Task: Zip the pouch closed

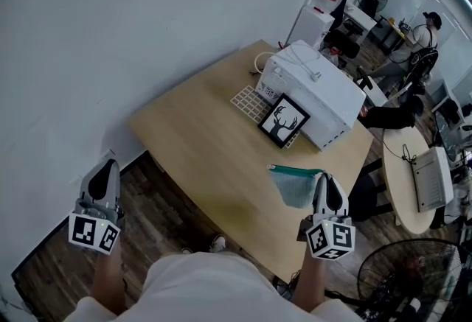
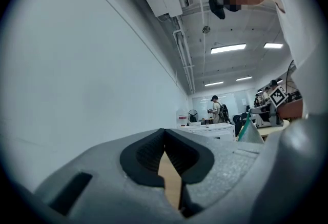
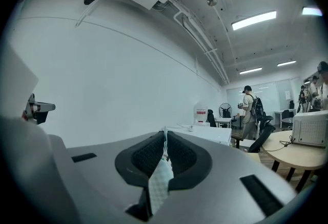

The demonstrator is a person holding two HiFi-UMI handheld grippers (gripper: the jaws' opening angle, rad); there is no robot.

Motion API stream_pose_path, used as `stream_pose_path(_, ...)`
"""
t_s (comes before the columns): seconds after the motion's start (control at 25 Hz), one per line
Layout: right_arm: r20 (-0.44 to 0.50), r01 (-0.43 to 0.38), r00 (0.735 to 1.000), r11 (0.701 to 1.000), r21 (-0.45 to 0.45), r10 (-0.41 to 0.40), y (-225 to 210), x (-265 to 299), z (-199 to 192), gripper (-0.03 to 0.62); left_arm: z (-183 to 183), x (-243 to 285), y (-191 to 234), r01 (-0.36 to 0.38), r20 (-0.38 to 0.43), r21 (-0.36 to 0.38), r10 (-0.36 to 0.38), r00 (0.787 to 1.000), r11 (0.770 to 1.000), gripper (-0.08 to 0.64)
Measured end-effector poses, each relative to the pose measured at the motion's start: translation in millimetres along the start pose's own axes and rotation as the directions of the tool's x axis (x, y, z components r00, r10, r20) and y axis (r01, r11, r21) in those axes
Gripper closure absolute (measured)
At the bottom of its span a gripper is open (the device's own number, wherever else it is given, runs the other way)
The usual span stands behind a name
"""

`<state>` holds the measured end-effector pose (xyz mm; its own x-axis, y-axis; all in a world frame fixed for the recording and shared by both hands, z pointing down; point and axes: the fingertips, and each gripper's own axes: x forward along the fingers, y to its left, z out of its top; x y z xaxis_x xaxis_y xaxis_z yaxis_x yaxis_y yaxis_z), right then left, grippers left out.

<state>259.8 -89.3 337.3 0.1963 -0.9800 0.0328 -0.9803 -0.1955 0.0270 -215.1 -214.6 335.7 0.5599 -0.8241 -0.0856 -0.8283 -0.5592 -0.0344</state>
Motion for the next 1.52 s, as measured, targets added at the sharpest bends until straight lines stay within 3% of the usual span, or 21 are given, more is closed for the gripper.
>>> stream_pose_path(0.52, 0.030, -0.014, 0.999, 0.999, 0.038, 0.013, 3.5, -7.7, 1.6, 0.570, 2.2, -11.9, -1.3, -0.038, 0.006, 0.030, 0.038, 0.999, 0.999, 0.545)
stream_pose_path(1.52, 0.025, -0.048, 0.998, 0.998, -0.026, 0.049, 13.8, 5.5, 3.3, 0.572, -6.5, 1.7, -15.9, -0.014, 0.000, 0.028, 0.014, 1.000, 0.999, 0.545)
